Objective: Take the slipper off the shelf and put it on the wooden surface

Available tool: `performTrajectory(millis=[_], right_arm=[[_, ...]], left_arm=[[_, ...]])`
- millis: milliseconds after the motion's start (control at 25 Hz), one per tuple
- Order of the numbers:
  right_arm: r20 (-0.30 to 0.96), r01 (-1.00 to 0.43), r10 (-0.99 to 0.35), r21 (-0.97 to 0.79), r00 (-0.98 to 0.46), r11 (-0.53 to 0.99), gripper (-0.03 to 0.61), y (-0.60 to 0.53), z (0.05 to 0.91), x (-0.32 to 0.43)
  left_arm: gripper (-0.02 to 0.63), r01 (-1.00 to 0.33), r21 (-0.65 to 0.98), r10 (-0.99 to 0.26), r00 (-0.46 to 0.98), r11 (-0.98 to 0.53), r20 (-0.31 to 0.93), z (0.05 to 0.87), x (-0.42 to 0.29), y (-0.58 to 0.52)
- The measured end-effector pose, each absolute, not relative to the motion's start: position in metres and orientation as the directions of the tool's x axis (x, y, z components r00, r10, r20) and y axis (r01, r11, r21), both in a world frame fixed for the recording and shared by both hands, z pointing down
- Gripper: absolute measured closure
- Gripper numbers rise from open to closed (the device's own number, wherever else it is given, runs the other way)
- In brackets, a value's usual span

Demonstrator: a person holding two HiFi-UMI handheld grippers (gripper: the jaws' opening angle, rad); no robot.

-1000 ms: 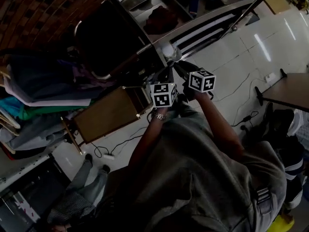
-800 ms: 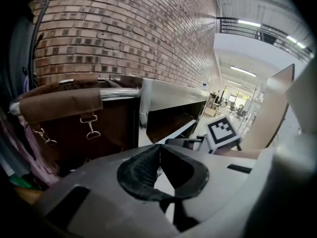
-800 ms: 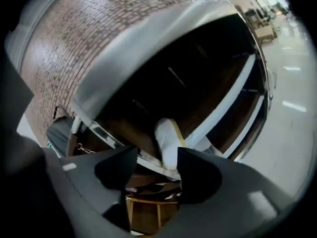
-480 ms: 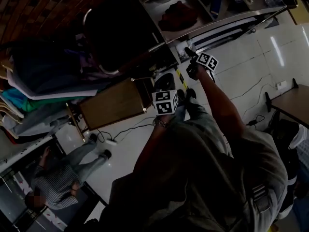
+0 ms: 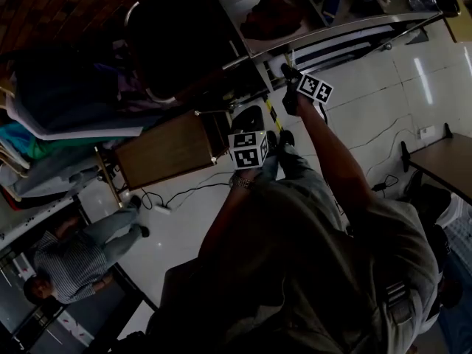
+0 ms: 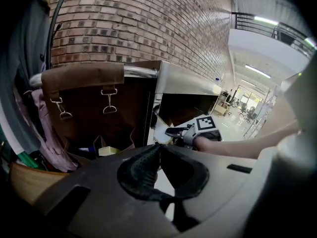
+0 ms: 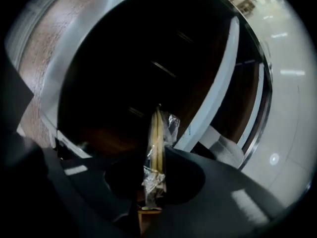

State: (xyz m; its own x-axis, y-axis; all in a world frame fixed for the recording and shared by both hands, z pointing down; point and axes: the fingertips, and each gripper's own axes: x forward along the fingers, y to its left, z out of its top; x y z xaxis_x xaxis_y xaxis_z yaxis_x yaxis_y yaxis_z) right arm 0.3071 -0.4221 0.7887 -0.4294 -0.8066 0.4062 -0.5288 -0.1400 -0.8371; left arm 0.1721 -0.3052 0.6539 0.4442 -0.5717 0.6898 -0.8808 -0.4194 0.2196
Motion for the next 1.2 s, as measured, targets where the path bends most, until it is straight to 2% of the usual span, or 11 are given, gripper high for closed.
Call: performTrajectory(millis=[160,280,520,760,960,1120,1200], right_arm=[[0.500,-0.776,-0.806,-0.625,-0.317,-0.082,0.518,-0.381,0.743,0.335],[0.559,-0.869,-0.798,-0.485,-0.226,-0.093,0.520,-0.334,0.716,0.356],[0.557,-0.887,-0.810,-0.449,-0.181,-0.111,0.520,-0.240,0.686,0.367],[0.549,-0.881,-0.823,-0.451,-0.144,-0.146,0.520,-0.181,0.674,0.335],[0.513,-0.911,-0.854,-0.388,-0.086,-0.141,0.520,-0.148,0.656,0.282],[0.479,-0.934,-0.877,-0.305,0.018,-0.186,0.520,-0.081,0.644,0.194],[0.477,-0.935,-0.879,-0.320,-0.019,-0.153,0.520,-0.052,0.640,0.124]], left_arm=[[0.609,-0.866,0.234,-0.574,0.473,-0.441,0.669,0.648,0.196,-0.309],[0.609,-0.850,0.250,-0.568,0.501,-0.463,0.653,0.640,0.218,-0.306],[0.609,-0.812,0.219,-0.540,0.535,-0.541,0.650,0.631,0.240,-0.273],[0.609,-0.788,0.215,-0.523,0.559,-0.577,0.644,0.629,0.213,-0.236],[0.609,-0.780,0.189,-0.553,0.570,-0.597,0.607,0.613,0.142,-0.195],[0.609,-0.787,0.169,-0.585,0.567,-0.594,0.580,0.614,0.027,-0.132],[0.609,-0.820,0.165,-0.615,0.529,-0.548,0.584,0.617,-0.044,-0.102]])
